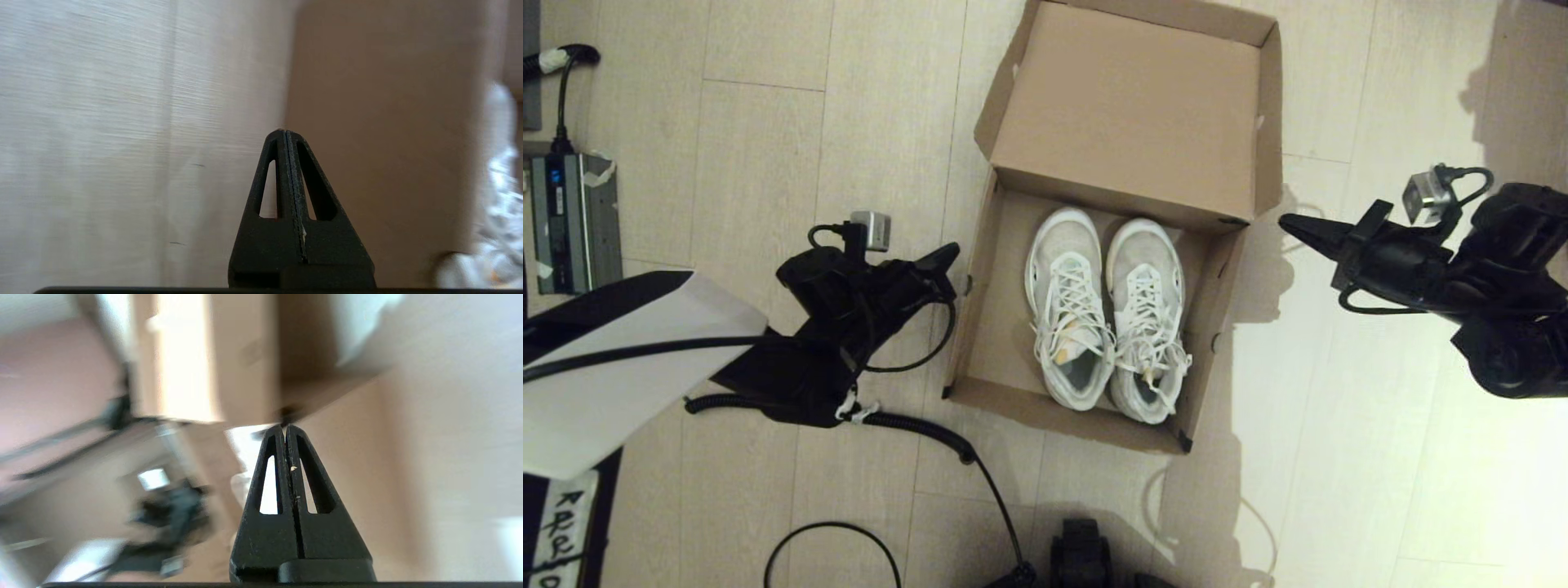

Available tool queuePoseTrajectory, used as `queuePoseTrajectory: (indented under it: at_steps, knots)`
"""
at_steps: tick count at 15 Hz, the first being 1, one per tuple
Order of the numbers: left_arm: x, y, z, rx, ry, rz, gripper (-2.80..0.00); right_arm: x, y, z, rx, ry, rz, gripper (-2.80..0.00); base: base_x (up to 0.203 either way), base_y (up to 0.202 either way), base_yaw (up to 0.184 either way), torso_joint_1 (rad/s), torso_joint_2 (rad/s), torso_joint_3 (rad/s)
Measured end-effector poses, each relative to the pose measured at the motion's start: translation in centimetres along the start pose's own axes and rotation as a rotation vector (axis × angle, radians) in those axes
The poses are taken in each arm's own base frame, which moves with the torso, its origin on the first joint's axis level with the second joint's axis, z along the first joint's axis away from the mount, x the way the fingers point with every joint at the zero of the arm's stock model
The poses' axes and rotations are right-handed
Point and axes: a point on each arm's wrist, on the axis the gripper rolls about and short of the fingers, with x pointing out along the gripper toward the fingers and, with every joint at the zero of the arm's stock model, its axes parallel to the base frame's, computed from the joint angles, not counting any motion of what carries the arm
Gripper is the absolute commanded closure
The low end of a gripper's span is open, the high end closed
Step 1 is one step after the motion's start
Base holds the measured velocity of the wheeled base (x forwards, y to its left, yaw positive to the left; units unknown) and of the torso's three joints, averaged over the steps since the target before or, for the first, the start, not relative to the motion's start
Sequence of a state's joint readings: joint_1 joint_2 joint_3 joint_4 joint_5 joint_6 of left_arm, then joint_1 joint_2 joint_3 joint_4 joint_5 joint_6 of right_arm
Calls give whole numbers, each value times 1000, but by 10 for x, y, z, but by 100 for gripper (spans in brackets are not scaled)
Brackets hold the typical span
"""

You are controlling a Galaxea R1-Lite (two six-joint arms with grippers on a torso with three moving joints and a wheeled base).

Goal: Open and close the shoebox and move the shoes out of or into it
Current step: Close the shoe box

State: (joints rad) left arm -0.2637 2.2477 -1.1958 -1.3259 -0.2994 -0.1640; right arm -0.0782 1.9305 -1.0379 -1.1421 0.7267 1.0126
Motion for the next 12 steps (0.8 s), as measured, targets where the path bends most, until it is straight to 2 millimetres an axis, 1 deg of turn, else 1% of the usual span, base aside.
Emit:
queuePoseTrajectory:
  at_steps: [1, 3, 6, 7, 9, 12]
  knots:
    - [1, -9, -3, -7, 7, -16, 0, -8, -3, 6, -54, -26, -24, 0, 0, 0, 0, 0, 0, 0]
    - [0, -27, -11, -24, 26, -34, 0, -17, -6, 15, -150, -85, -73, 0, 0, 0, 0, 0, 0, 0]
    - [-11, -45, -21, -33, 36, -50, 0, -19, -20, 16, -284, -152, -231, 0, 0, 0, 0, 0, 0, 0]
    - [-16, -48, -23, -36, 45, -52, 0, -17, -26, 15, -332, -169, -310, 0, 0, 0, 0, 0, 0, 0]
    - [-29, -51, -25, -38, 58, -52, 0, -6, -32, 13, -420, -205, -451, 0, 0, 0, 0, 0, 0, 0]
    - [-44, -58, -25, -41, 82, -55, 0, 4, -32, 14, -428, -207, -544, 0, 0, 0, 0, 0, 0, 0]
